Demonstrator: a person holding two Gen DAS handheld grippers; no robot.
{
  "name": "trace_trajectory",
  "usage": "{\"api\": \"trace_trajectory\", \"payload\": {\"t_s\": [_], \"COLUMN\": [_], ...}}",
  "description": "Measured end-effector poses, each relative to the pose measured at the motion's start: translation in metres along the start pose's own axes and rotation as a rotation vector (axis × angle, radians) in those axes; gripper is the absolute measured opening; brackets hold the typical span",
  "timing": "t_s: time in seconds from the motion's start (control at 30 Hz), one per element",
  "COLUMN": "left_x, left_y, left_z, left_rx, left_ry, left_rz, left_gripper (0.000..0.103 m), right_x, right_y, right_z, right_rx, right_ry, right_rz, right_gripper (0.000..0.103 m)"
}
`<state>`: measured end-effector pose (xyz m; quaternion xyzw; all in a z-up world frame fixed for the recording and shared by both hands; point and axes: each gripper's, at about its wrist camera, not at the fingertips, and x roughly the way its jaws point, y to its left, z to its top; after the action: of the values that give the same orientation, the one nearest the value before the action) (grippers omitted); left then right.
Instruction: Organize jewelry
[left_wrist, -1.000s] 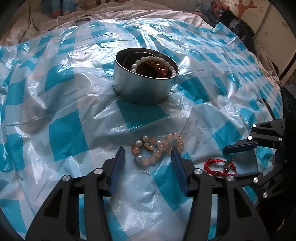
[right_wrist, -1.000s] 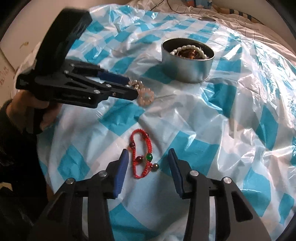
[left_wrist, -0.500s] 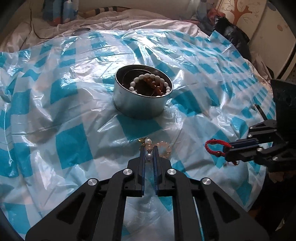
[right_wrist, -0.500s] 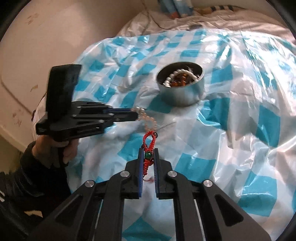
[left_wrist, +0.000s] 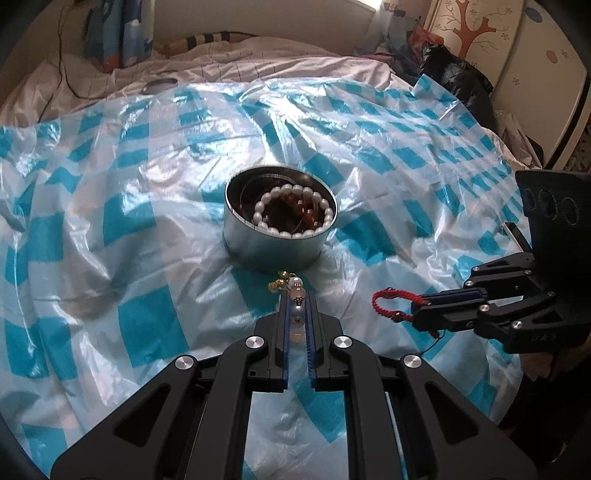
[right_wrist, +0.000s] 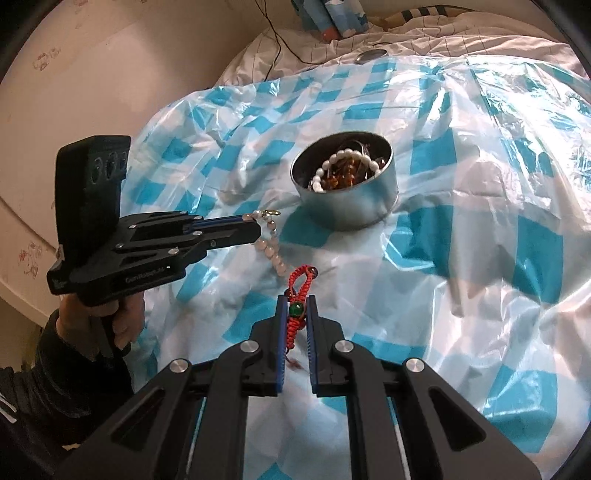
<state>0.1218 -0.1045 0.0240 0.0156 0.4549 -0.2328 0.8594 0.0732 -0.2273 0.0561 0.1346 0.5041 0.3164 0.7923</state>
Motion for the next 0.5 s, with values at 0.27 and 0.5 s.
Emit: {"api": "trace_trajectory", "payload": {"t_s": [0.27, 0.5], "left_x": [-0.012, -0.021], "left_y": [0.000, 0.005], "left_z": [0.010, 0.017], "left_rx": [0.045, 0.055], "left_ry": [-0.053, -0.103], "left_rz": [0.093, 0.164], "left_gripper": [0.007, 0.007], "right_x": [0.001, -0.009], "right_y": [-0.006, -0.003], "right_z": [0.008, 0.019], "right_rx": [0.030, 0.029], "right_ry": [-0.031, -0.092], "right_rz": [0.000, -0.010], "right_gripper": [0.011, 0.011]}}
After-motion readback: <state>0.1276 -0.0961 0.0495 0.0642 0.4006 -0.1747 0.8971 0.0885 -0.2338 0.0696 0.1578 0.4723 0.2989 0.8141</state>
